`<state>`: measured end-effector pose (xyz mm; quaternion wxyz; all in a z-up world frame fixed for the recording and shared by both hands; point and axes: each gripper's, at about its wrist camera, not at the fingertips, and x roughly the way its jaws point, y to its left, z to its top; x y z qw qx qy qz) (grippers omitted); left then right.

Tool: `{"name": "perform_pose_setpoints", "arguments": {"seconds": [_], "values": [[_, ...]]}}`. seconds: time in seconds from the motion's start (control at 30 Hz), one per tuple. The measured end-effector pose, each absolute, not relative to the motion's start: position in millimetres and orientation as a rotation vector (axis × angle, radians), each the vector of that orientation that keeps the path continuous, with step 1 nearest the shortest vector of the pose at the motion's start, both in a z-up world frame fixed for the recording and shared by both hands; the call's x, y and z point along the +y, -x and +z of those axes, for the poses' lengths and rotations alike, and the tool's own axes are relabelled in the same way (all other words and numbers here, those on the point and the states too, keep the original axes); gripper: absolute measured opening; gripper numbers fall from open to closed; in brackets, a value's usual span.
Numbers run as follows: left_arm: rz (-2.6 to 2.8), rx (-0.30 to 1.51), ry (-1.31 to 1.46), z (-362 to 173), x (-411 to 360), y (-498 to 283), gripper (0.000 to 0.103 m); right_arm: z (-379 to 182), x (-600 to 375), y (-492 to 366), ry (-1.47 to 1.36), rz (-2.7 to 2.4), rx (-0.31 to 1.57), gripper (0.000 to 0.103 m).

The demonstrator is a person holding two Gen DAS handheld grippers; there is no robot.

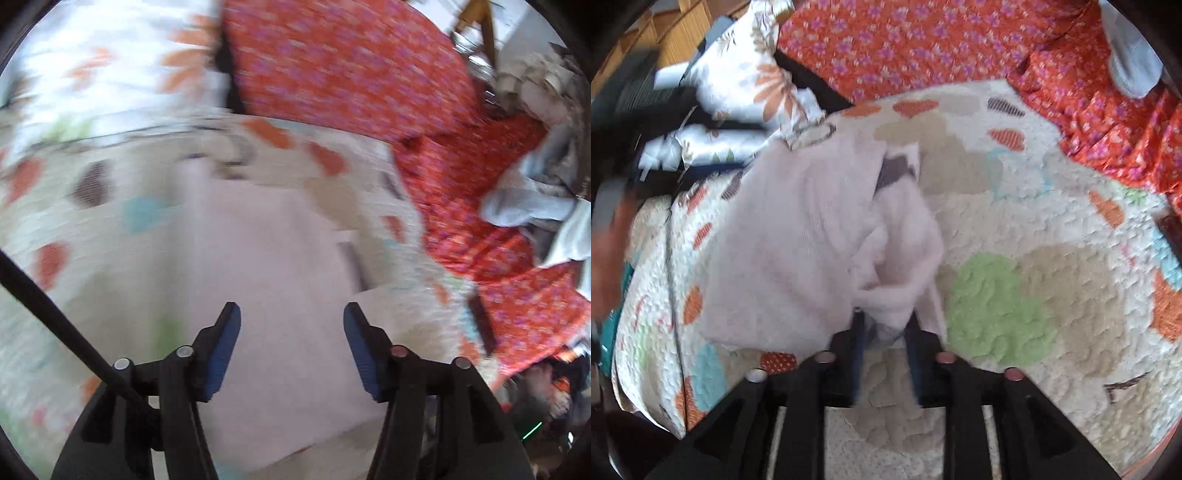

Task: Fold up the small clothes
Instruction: 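Grasp the edge of the folded cardigan with the right gripper, then fold the held edge across the cardigan with the right gripper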

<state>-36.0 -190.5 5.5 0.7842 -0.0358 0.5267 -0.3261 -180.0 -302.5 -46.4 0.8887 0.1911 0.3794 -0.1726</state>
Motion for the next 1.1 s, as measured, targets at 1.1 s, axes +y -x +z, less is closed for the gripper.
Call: {"name": "perform_pose_setpoints", "arguments": {"seconds": [1.1], "values": [[-0.566, 1.214, -0.106, -84.6, -161.6, 80.1, 0.058, -61.6, -372.6, 21.4, -0.293, -0.409, 0.875, 0.015]]}}
